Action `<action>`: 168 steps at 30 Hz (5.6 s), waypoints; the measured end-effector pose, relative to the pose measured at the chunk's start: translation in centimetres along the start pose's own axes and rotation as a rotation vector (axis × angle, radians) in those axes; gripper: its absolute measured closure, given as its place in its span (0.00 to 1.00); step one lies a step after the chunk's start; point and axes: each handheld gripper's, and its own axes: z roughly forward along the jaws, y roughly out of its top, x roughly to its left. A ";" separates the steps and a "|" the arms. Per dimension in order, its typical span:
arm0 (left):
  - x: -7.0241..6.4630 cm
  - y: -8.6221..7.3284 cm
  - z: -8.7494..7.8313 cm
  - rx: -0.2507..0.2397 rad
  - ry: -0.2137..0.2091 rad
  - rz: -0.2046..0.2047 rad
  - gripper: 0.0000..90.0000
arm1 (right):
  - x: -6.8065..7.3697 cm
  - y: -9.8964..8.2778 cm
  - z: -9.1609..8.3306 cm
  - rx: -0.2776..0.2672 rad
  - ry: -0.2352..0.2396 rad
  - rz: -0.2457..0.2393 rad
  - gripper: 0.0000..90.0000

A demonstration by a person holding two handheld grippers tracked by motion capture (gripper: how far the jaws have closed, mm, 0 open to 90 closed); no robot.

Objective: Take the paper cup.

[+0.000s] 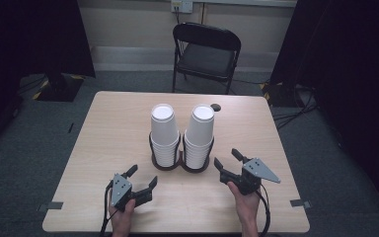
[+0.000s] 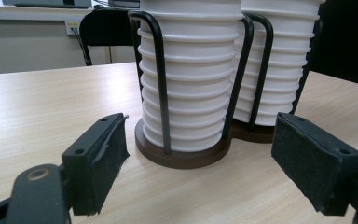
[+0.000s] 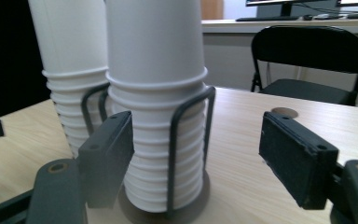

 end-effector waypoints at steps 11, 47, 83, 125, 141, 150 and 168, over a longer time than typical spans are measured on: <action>0.0 0.0 0.0 -0.002 -0.004 0.009 0.20 | 0.3 2.9 0.6 0.030 0.076 -0.027 0.30; 0.0 0.0 0.0 -0.004 -0.009 -0.001 0.20 | 0.4 9.9 7.5 -0.022 0.184 0.017 0.14; -0.1 0.0 -0.1 -0.007 -0.015 0.014 0.20 | 1.0 6.4 11.4 0.132 0.182 0.015 0.12; 0.0 0.0 -0.1 -0.006 -0.025 0.016 0.19 | 1.3 8.6 10.6 0.070 0.166 -0.007 0.15; 0.0 0.0 0.0 0.001 -0.034 0.020 0.17 | 1.2 10.8 10.0 0.008 0.172 -0.015 0.15; 0.0 0.0 -0.1 -0.001 -0.026 0.024 0.17 | 1.1 11.5 9.5 -0.023 0.161 0.013 0.15; 0.0 0.0 -0.1 -0.004 -0.015 0.014 0.21 | 0.1 12.9 7.1 -0.074 0.140 0.026 0.15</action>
